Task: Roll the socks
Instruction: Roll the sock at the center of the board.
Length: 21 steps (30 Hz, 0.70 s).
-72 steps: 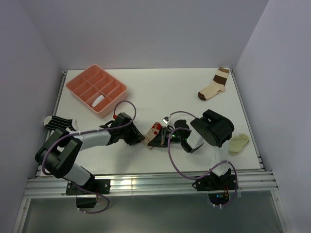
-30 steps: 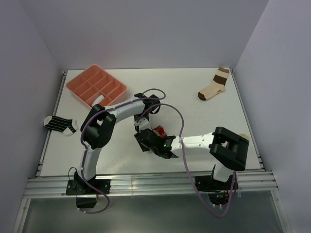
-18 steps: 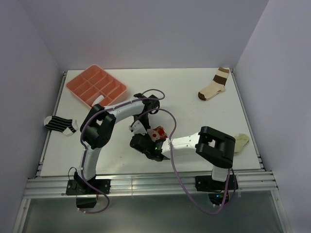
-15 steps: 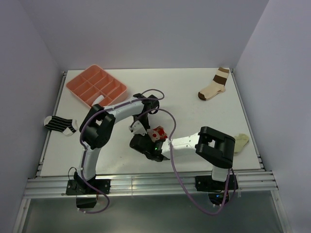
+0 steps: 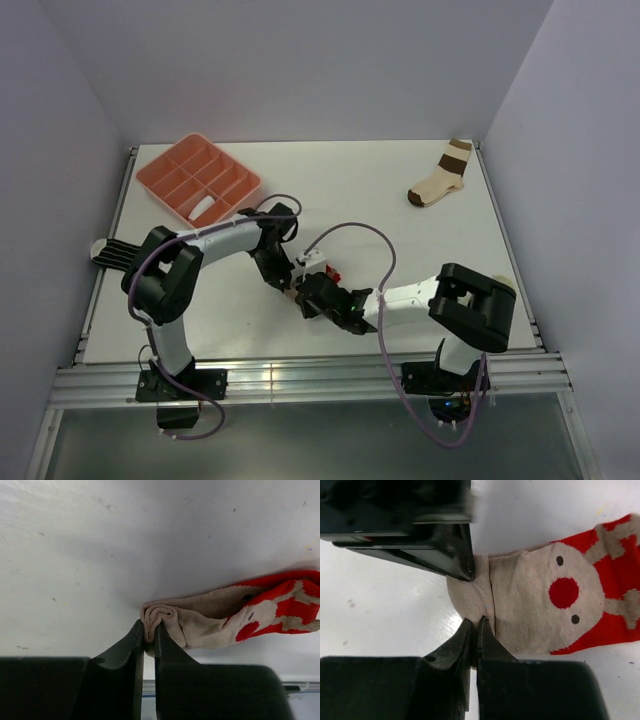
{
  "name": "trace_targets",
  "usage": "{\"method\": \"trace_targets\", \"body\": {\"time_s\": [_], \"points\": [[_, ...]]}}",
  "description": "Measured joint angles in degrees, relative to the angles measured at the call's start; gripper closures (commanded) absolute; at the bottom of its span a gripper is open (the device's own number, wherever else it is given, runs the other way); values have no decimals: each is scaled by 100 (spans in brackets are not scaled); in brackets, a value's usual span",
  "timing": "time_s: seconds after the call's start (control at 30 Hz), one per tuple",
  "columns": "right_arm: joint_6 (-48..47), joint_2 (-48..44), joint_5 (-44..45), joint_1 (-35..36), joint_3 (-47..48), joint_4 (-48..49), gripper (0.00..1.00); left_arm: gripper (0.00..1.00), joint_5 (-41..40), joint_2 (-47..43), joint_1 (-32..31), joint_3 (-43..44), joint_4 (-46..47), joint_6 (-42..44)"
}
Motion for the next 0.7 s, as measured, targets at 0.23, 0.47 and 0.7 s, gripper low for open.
{"method": "trace_targets", "body": {"time_s": [0.23, 0.47, 0.7], "points": [[173, -450, -1388, -717, -713, 678, 100, 20, 120, -352, 31, -470, 332, -308], [468, -501, -2734, -1410, -1285, 1572, 100, 16, -186, -1213, 79, -1021, 723, -625], [1222, -57, -4057, -2157, -2028, 3239, 100, 21, -245, -2326, 83, -2035, 1902, -800]]}}
